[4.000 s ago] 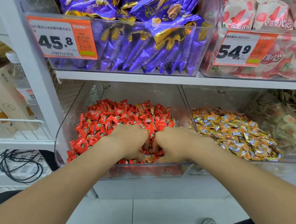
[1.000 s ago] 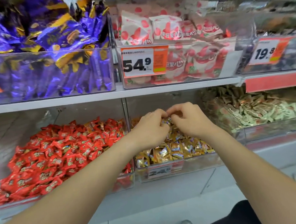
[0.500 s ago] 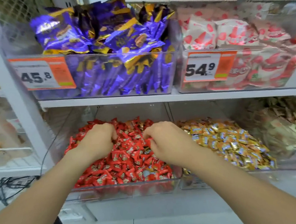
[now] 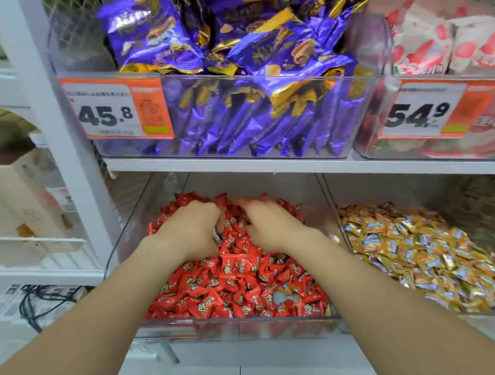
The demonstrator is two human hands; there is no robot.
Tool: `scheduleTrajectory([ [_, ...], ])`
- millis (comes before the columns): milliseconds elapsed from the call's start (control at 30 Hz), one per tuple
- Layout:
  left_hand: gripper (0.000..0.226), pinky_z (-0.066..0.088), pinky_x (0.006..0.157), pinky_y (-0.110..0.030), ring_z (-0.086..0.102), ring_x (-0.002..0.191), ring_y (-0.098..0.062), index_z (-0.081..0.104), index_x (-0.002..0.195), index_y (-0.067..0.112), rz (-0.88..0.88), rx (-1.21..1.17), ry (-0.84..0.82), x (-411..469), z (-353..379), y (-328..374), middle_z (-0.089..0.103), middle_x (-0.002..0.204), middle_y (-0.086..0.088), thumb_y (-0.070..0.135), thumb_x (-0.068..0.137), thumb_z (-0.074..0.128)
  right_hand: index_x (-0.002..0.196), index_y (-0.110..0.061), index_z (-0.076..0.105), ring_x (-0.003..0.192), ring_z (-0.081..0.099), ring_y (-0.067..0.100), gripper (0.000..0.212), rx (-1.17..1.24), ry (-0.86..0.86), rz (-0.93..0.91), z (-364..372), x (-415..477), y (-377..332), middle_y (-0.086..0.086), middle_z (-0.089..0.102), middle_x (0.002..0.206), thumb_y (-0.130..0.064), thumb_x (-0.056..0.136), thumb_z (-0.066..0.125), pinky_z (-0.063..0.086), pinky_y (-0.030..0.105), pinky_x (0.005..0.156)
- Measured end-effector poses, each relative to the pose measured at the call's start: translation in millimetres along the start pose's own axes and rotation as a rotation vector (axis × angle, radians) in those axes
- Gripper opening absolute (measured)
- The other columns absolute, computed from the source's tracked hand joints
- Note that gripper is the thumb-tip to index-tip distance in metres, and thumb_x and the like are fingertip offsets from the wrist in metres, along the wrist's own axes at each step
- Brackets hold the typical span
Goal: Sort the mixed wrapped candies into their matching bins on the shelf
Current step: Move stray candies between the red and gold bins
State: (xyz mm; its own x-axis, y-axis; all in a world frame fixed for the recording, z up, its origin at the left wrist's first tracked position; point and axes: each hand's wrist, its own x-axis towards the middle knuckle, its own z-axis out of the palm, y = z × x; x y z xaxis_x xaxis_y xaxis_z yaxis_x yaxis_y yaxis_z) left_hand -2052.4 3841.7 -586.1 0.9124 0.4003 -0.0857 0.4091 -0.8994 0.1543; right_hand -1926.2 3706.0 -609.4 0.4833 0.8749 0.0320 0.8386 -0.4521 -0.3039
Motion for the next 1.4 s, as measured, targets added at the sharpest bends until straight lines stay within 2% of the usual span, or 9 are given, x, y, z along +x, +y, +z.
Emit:
scheduleTrajectory([
  [167,0.042,0.056,0.077,-0.030,0.066,0.086,-0.015,0.071,0.101,0.030,-0.001,-0.052,-0.078,2,3,-8,0.067,0.096,0.005,0.029,0.066,0.092,0.121,-0.023,0.073,0.090,0.068,0.015,0.035,0.256,-0.110,0.114,-16,2,4,-0.005,0.072,0.100,-0.027,0.088,0.083,0.048,0.023,0.075],
  [267,0.062,0.055,0.089,-0.034,0.064,0.101,-0.019,0.072,0.113,0.029,0.031,-0.047,-0.077,-2,3,-6,0.066,0.109,0.003,0.050,0.061,0.097,0.111,-0.020,0.078,0.086,0.076,0.017,0.021,0.321,-0.018,0.193,-27,-6,4,-0.003,0.077,0.087,-0.021,0.090,0.080,0.058,0.025,0.080],
  [367,0.077,0.053,0.099,-0.039,0.061,0.119,-0.027,0.067,0.133,0.025,0.052,0.011,-0.097,-4,9,-1,0.062,0.129,-0.004,0.052,0.066,0.094,0.115,-0.017,0.078,0.100,0.074,0.022,0.032,0.198,0.112,0.181,-29,-14,0,0.005,0.078,0.104,-0.005,0.095,0.057,0.058,0.032,0.094],
  [467,0.058,0.054,0.098,-0.041,0.061,0.116,-0.030,0.070,0.125,0.020,0.064,0.040,-0.059,-4,14,4,0.057,0.123,-0.007,0.043,0.075,0.089,0.115,-0.021,0.078,0.106,0.070,0.019,0.039,0.205,0.093,0.066,-28,-23,-16,0.001,0.076,0.114,-0.002,0.096,0.049,0.053,0.027,0.096],
  [700,0.061,0.051,0.098,-0.035,0.061,0.117,-0.024,0.064,0.129,0.025,0.075,-0.036,-0.072,-8,6,-15,0.065,0.123,-0.001,0.039,0.074,0.087,0.139,-0.028,0.062,0.118,0.057,0.026,0.043,-0.001,-0.209,-0.164,1,-28,-23,0.005,0.061,0.122,-0.045,0.100,0.066,0.047,0.042,0.103],
  [967,0.054,0.053,0.097,-0.037,0.060,0.115,-0.020,0.063,0.132,0.029,0.096,0.015,-0.135,-7,6,-19,0.064,0.124,0.005,0.032,0.082,0.084,0.073,-0.019,0.072,0.077,0.069,0.026,0.023,-0.217,-0.295,0.048,-35,-35,-16,-0.003,0.068,0.071,-0.026,0.088,0.056,0.063,0.044,0.075],
  [1133,0.073,0.044,0.110,-0.046,0.052,0.132,-0.027,0.057,0.145,0.025,0.103,0.084,-0.176,-6,7,-17,0.060,0.139,0.000,0.040,0.080,0.087,0.128,-0.042,0.068,0.113,0.068,0.030,0.030,-0.351,-0.162,0.031,-53,-40,-18,-0.001,0.068,0.124,-0.030,0.101,0.061,0.053,0.042,0.091],
  [1300,0.053,0.055,0.095,-0.045,0.063,0.117,-0.031,0.066,0.129,0.031,0.124,0.142,-0.104,-4,5,-16,0.065,0.121,-0.004,0.007,0.082,0.072,0.108,-0.030,0.077,0.094,0.067,0.016,0.015,-0.015,-0.093,-0.113,-30,-26,-26,-0.011,0.072,0.091,-0.034,0.094,0.073,0.056,0.039,0.093],
  [1400,0.037,0.060,0.085,-0.044,0.068,0.102,-0.031,0.068,0.114,0.022,0.073,0.178,-0.120,-9,-2,-12,0.064,0.112,-0.006,0.006,0.081,0.066,0.121,-0.016,0.071,0.104,0.063,0.024,0.039,0.012,-0.253,-0.064,-10,-22,-31,0.004,0.071,0.104,-0.044,0.095,0.075,0.055,0.043,0.093],
])
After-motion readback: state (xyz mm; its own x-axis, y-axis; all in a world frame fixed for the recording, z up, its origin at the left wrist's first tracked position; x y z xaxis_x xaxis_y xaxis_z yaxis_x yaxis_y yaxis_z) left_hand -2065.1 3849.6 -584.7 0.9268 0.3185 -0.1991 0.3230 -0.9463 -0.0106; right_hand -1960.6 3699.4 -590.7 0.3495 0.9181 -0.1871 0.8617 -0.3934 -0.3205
